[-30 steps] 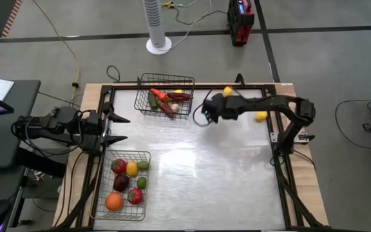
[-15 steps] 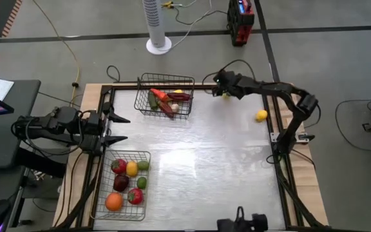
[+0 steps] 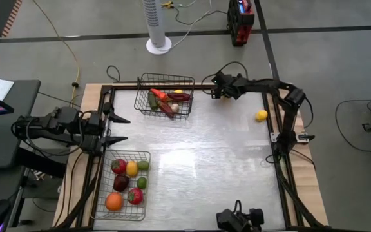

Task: Sort produce into baskets
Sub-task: Put the top yellow lemon into the silver wire basket

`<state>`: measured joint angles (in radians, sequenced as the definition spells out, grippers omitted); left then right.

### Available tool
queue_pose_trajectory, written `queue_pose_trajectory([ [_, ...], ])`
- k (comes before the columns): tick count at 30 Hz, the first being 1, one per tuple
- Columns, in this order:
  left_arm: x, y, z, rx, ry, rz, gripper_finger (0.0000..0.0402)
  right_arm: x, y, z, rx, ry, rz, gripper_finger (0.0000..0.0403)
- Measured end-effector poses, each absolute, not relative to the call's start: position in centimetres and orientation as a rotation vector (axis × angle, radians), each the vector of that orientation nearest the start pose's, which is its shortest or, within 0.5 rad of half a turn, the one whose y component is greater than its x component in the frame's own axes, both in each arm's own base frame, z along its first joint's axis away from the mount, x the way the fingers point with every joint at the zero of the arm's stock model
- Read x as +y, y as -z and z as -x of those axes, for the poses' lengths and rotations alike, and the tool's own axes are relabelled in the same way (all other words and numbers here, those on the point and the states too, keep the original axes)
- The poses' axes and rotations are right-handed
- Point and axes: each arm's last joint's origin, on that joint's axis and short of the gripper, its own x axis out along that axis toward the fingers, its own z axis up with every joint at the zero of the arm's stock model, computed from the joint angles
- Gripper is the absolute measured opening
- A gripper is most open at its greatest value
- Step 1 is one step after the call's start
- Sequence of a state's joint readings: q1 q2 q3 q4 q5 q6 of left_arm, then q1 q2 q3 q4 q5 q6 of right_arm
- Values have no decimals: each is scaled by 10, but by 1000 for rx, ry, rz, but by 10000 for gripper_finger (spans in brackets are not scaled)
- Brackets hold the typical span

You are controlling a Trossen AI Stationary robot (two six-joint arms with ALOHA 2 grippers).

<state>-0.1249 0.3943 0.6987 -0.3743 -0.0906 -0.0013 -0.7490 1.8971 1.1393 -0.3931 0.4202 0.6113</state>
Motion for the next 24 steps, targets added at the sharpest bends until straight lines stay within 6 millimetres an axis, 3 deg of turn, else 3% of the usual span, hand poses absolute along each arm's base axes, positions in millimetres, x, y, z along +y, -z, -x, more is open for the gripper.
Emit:
queue_pose_trajectory([
  [7, -8, -328, -88, 75, 33, -15, 279, -254, -141, -257, 877, 1364, -657, 374],
  [16, -8, -328, -88, 78, 32, -22, 279, -246, -143, -264, 900, 1326, -629, 281],
  [20, -8, -327, -87, 87, 31, -16, 279, -228, -151, -270, 959, 1243, -639, 268],
  [24, -8, -327, -87, 87, 31, -20, 279, -190, -163, -285, 1030, 1114, -629, 274],
])
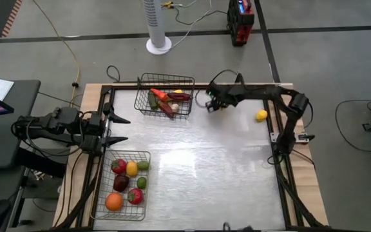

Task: Sort produce into baskets
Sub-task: Put the top yellow lemon into the silver wire basket

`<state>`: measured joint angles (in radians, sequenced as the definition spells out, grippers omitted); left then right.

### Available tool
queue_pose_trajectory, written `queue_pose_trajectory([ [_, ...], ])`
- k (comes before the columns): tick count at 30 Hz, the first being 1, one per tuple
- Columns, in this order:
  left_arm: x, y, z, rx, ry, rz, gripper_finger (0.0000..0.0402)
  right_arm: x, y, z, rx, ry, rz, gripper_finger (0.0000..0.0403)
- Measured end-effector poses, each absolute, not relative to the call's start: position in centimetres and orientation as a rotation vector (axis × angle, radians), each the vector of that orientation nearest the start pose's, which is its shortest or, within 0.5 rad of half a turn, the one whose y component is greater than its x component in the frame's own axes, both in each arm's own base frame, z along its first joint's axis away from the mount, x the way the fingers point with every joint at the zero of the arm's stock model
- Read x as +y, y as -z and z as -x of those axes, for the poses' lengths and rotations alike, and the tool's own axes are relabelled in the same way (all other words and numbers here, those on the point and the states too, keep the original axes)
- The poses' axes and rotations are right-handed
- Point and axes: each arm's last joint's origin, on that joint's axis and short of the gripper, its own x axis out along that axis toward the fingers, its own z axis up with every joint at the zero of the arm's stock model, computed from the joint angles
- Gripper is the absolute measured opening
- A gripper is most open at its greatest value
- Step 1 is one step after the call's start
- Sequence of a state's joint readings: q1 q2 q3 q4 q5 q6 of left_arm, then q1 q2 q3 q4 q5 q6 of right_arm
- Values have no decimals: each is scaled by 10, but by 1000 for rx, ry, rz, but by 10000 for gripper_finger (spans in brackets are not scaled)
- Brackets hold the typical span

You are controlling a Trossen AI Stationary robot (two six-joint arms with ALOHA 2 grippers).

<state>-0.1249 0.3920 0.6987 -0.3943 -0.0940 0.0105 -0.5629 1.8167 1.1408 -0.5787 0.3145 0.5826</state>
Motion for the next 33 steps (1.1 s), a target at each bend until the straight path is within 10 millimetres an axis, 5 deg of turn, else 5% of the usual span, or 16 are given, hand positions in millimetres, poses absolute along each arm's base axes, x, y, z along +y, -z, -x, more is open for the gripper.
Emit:
queue_pose_trajectory([
  [6, -8, -328, -87, 79, 31, -19, 279, -107, -187, -318, 979, 917, -578, 275],
  [14, -8, -333, -88, 30, 31, -2, 279, -14, -214, -372, 574, 514, -588, 276],
  [22, -8, -333, -88, 26, 30, -22, 279, 39, -237, -417, 316, 178, -530, 276],
  [33, -7, -333, -88, 24, 4, -29, 279, 101, -252, -485, 247, -57, -281, 276],
])
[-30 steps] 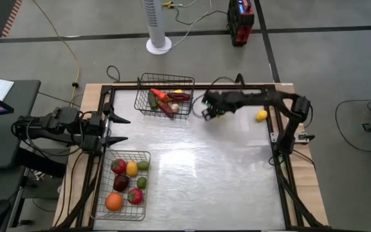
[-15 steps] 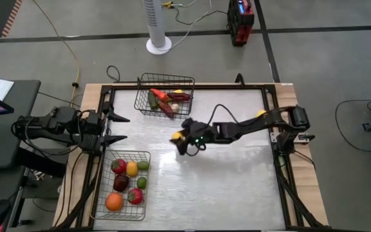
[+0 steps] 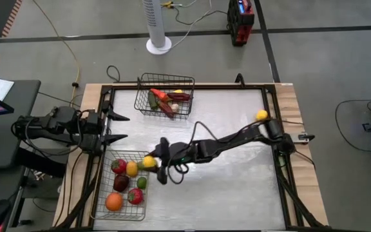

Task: Sort produce into baskets
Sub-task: Put the top yellow lemon into the silver wire basket, then put the yellow lemon into the silver wire basket

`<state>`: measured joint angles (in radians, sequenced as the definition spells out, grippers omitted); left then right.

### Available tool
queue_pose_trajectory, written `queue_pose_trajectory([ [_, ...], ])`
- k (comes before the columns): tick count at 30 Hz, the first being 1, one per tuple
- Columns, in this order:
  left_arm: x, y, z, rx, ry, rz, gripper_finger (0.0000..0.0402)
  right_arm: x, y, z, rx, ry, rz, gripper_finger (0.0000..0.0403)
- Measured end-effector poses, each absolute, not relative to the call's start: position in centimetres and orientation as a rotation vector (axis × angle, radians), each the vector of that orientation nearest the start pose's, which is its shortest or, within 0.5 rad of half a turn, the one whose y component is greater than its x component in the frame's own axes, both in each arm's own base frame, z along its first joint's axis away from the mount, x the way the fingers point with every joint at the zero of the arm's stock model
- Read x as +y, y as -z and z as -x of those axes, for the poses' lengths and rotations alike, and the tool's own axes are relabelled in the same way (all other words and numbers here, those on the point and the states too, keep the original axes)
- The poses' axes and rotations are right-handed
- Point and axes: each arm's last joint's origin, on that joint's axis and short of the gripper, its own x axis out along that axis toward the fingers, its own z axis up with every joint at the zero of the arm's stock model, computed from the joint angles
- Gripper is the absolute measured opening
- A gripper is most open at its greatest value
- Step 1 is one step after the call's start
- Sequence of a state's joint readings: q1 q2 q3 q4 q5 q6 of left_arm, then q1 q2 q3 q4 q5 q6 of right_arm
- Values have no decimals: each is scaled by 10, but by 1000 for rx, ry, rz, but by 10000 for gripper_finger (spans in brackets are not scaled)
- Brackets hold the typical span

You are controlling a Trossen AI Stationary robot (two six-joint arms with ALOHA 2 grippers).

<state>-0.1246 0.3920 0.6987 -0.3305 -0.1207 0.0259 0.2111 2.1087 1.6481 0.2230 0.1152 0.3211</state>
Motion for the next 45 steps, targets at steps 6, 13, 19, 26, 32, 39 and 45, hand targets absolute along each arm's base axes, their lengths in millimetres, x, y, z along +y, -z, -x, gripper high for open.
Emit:
queue_pose_trajectory([
  [6, -8, -333, -88, 27, 33, -2, 279, 111, -233, -519, 252, -148, -220, 276],
  [13, -9, -332, -88, 37, 50, 0, 279, 110, -211, -539, 346, -136, -196, 286],
  [19, -9, -332, -88, 37, 49, -7, 279, 103, -210, -541, 397, -116, -193, 339],
  [26, -9, -331, -88, 47, 55, -8, 279, 95, -228, -534, 421, -57, -191, 372],
  [32, -12, -332, -87, 34, 155, -4, 279, 90, -249, -519, 497, 51, -162, 367],
  [39, -12, -332, -87, 34, 167, 12, 279, 85, -267, -481, 728, 277, -60, 364],
  [45, -12, -332, -87, 37, 167, 27, 279, 72, -271, -445, 956, 518, 10, 363],
])
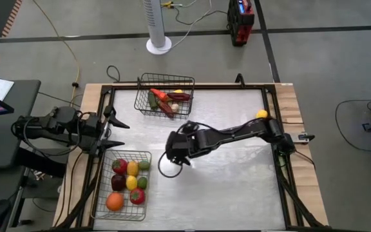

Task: Sort produce into baskets
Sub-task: Put the yellow lemon into the silver wire basket

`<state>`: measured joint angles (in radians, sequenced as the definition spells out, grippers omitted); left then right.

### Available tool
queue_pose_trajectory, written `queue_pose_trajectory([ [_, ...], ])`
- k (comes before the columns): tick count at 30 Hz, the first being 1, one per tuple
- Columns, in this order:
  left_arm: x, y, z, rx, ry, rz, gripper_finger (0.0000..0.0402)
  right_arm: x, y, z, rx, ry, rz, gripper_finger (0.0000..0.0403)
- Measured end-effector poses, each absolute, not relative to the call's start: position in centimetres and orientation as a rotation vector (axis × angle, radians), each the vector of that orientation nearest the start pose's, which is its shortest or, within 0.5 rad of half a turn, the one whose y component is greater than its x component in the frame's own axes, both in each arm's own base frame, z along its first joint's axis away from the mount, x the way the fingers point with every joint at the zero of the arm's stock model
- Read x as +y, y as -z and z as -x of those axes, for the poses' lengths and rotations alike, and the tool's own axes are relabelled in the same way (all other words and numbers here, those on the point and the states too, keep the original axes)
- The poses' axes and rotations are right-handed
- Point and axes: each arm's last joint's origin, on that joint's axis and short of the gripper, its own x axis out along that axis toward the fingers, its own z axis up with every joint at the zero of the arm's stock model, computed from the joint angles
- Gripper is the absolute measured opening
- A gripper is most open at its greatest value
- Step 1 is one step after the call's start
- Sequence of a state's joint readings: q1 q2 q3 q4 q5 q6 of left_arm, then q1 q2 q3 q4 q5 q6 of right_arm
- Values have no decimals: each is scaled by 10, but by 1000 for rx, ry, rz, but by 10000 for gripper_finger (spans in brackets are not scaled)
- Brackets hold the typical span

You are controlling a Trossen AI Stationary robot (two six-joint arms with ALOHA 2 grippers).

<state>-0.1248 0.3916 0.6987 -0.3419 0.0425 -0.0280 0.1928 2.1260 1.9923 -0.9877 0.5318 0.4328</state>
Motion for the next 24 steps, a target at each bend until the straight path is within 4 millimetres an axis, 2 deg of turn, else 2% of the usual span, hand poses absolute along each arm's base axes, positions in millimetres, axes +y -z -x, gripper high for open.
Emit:
queue_pose_trajectory([
  [11, -12, -332, -87, 41, 160, 29, 279, 50, -265, -396, 1366, 783, 106, 363],
  [16, -12, -331, -87, 46, 160, 29, 279, 37, -268, -380, 1361, 831, 103, 363],
  [20, -12, -331, -87, 53, 157, 33, 279, 19, -271, -343, 1377, 923, 41, 363],
  [24, -11, -331, -87, 51, 137, 28, 279, 2, -266, -300, 1301, 986, -102, 363],
])
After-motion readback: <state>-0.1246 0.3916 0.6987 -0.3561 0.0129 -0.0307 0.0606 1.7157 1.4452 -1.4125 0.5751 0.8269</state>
